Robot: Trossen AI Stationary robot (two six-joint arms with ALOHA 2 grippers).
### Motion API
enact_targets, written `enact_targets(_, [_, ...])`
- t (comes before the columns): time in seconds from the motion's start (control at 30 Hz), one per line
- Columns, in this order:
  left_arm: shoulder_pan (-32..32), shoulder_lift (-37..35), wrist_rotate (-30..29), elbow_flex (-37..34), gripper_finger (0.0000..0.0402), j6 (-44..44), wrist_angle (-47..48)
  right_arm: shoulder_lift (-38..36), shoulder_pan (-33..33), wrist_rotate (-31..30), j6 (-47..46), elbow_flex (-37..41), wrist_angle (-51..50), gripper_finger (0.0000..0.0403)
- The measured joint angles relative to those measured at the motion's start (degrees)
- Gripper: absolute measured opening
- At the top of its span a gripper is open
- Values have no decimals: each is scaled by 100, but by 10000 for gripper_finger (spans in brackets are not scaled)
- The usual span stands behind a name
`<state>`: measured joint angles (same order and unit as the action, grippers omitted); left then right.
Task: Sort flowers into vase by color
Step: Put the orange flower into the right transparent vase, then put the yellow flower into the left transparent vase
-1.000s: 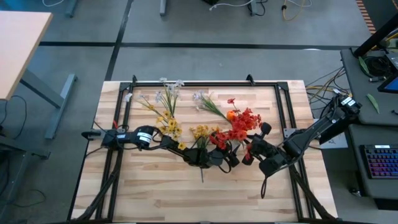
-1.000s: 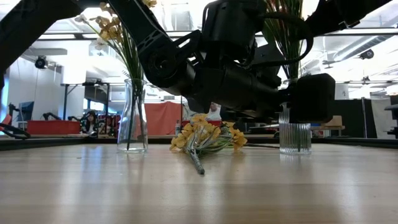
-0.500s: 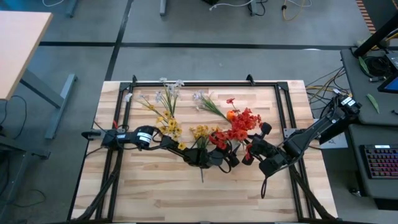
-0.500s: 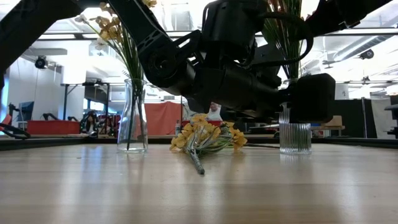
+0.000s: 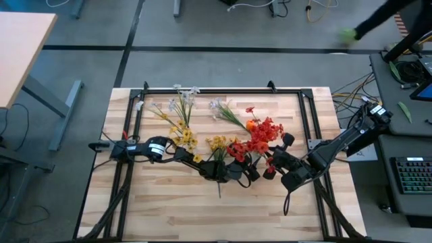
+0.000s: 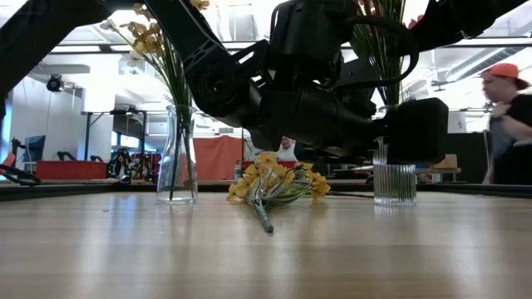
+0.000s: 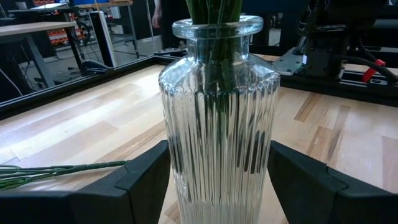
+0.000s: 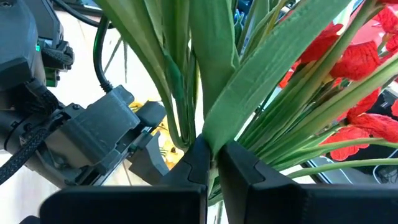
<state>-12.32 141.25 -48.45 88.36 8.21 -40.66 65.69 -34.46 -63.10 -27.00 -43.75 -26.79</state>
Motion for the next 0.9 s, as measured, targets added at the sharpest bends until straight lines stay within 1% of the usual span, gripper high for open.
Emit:
enact_targets(0.2, [-2,0,0,0,240,0,2,0,0,3,0,2,50,13])
enact_targets(0.37, [-4,0,0,0,240,2,0,0,0,-111,4,2,115,18])
enact_targets(0.47, [-4,0,-2,0,240,4,2,0,0,-138,2,2,119,42])
enact_targets(0.7, [-8,0,-2,0,240,4,1,-194,-7,-120,11,-13,123,122])
enact_targets(0.9, [-26,0,-2,0,240,2,-1,-642,-13,436,81,-90,128,171])
